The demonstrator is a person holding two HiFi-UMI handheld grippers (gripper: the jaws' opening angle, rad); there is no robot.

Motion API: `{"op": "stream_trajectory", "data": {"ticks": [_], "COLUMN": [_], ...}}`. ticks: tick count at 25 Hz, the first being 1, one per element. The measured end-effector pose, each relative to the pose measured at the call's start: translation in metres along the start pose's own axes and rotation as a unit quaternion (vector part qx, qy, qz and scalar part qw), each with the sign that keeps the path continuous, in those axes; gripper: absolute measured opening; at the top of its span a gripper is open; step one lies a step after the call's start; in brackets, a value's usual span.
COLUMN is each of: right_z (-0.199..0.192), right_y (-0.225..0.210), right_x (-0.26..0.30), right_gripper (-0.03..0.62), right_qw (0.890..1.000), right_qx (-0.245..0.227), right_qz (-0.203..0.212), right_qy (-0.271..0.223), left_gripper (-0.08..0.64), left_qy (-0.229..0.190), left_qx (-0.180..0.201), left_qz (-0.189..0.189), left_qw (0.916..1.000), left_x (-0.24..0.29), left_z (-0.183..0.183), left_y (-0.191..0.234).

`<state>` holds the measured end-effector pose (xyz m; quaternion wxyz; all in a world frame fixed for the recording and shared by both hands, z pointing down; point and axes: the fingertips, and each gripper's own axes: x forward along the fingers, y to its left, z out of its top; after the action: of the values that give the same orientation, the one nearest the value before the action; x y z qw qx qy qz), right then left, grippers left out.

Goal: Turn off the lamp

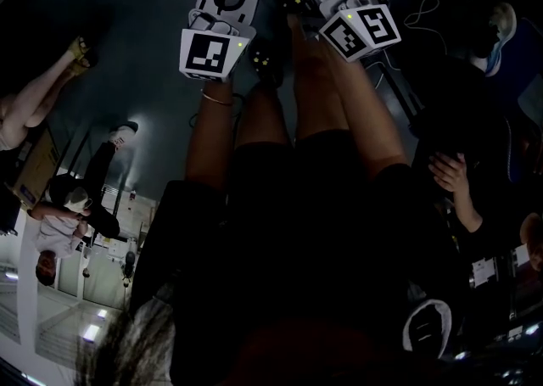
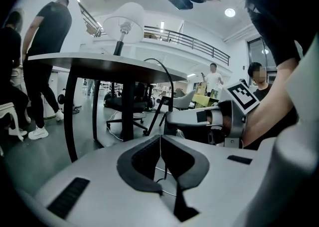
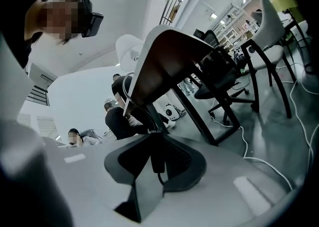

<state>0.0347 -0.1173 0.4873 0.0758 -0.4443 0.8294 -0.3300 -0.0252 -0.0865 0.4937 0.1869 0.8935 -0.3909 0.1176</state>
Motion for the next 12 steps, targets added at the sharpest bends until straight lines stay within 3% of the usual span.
{"op": "stream_trajectory", "data": {"ticks": [6,9,12], "right_z": [-0.016,-0.017,-0.017], "right_y": [-0.004,-0.005,-0.006], "right_x": [0.002,0.002,0.005], "right_gripper": [0.069,0.069,0.069], "right_qw": [1.000,1.000,1.000], "right_qx": [-0.010,-0.017,-0.025], "right_qz": [0.003,0.009,0.011], "right_qy": [0.009,0.009,0.008], "left_gripper": [0.012,0.012,0.012], "left_qy": [0.016,0.003,0.003], "left_qx": [0.020,-0.006,-0.002], "left_qz": [-0.015,-0.011,-0.011], "left_qw": [0.9996,0.9999,0.9999], "left_x": [0.000,0.004,0.005], "left_z": [-0.003,0.001,0.003], "left_y": [-0.003,-0.005,-0.003]}}
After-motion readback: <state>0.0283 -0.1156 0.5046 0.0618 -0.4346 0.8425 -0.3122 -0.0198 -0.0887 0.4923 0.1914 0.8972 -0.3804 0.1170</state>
